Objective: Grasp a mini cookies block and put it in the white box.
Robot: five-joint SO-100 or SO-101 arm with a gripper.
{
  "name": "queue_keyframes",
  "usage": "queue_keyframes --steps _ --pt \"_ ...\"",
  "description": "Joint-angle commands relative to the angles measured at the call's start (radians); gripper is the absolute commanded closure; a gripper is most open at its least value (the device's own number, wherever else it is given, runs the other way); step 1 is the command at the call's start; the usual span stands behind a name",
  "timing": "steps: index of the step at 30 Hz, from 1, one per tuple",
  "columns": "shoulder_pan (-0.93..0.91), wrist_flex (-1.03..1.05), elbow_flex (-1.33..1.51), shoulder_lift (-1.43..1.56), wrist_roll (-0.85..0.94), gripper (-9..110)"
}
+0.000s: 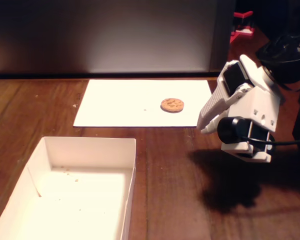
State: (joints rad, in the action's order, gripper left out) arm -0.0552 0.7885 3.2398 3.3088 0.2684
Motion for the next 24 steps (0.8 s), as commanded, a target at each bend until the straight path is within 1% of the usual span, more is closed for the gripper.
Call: queue_keyframes --steps 1,12,24 --pt "-0.032 0.017 -0.025 0.067 -0.043 101" --pt "-0.173 0.067 -0.218 -0.014 -0.072 101" --pt "-0.313 0.077 -0.614 -0.414 -0.170 100"
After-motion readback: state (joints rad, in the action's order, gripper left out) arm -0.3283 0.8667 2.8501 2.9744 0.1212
